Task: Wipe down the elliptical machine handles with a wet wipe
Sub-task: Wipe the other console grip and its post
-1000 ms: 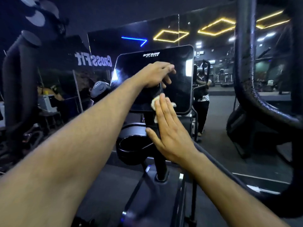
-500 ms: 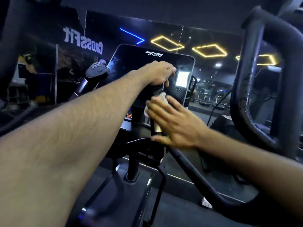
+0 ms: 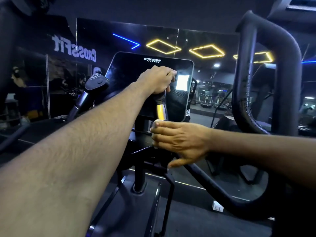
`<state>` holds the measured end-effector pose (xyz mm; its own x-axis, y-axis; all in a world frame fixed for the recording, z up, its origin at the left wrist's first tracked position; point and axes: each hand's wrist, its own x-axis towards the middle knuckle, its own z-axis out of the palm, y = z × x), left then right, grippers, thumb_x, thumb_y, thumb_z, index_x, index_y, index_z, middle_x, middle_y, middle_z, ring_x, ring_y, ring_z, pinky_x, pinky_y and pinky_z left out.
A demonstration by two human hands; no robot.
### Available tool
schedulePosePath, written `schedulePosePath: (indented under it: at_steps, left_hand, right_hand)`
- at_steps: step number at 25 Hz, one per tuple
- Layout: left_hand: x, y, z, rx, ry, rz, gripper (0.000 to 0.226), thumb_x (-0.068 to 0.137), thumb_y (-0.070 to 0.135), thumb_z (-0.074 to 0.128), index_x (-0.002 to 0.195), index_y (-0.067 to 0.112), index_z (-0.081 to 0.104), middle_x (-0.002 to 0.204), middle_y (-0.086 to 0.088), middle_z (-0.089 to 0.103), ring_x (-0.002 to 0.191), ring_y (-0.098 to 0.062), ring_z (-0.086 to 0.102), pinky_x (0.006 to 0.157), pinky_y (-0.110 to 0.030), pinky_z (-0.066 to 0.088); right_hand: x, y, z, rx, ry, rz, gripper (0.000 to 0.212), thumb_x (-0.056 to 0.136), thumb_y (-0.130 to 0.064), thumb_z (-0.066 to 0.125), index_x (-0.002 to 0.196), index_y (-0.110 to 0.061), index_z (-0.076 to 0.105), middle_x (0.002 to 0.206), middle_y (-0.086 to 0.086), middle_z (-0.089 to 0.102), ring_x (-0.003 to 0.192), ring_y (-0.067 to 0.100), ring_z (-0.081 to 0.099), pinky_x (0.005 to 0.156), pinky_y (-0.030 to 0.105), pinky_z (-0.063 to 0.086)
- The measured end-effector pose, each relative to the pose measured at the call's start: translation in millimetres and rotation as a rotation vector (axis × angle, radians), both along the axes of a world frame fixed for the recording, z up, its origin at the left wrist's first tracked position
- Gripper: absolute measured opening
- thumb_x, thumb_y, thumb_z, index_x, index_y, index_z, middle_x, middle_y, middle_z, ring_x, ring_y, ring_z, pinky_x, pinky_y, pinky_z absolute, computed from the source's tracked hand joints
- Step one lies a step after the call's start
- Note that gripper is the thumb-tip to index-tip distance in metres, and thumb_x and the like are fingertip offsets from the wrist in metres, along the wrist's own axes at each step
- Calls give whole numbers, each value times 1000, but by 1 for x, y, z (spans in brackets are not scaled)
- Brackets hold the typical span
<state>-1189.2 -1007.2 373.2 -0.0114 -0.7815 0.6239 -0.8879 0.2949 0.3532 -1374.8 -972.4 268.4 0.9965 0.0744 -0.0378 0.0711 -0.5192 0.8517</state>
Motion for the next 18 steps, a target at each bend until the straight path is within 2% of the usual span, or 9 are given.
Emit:
schedulePosePath:
  at_steps: [3, 8, 10, 14, 18]
  left_hand:
    - [2, -4, 0, -8, 10, 5, 40, 106, 46, 32, 97, 34, 69, 71, 19, 75, 87, -11, 71, 99, -41, 52]
    - [0, 0, -2, -1, 15, -5, 41, 107, 47, 32, 97, 33, 70, 71, 17, 76, 79, -10, 72, 96, -41, 54]
    - [-2, 2, -2, -13, 6, 13, 43, 107, 48, 32, 96, 32, 69, 71, 16, 76, 81, -12, 72, 96, -41, 54]
    - [-2, 7, -1, -38, -4, 49, 44, 107, 46, 31, 94, 30, 70, 70, 17, 75, 85, -10, 71, 95, -39, 53]
    - [-3, 7, -2, -31, 3, 40, 44, 108, 47, 31, 92, 29, 69, 70, 18, 75, 85, -11, 71, 97, -40, 52]
  right_hand:
    - [20, -3, 36, -82, -18, -31, 79, 102, -64, 30, 128, 4, 59, 130, 26, 60, 133, 39, 48, 123, 50, 18]
    - [45, -2, 49, -87, -110, -19, 74, 102, -64, 28, 95, -2, 67, 97, 16, 68, 102, 37, 58, 115, 49, 30]
    - [40, 2, 43, -58, -123, -33, 70, 102, -62, 30, 95, -3, 67, 98, 16, 67, 105, 37, 57, 118, 49, 26]
    - [17, 14, 9, 22, -163, -92, 62, 104, -53, 34, 113, 0, 65, 119, 19, 64, 127, 36, 50, 124, 48, 15]
    - [5, 24, -38, 60, -253, -115, 45, 106, -30, 37, 119, 1, 66, 127, 20, 63, 133, 36, 48, 126, 48, 11]
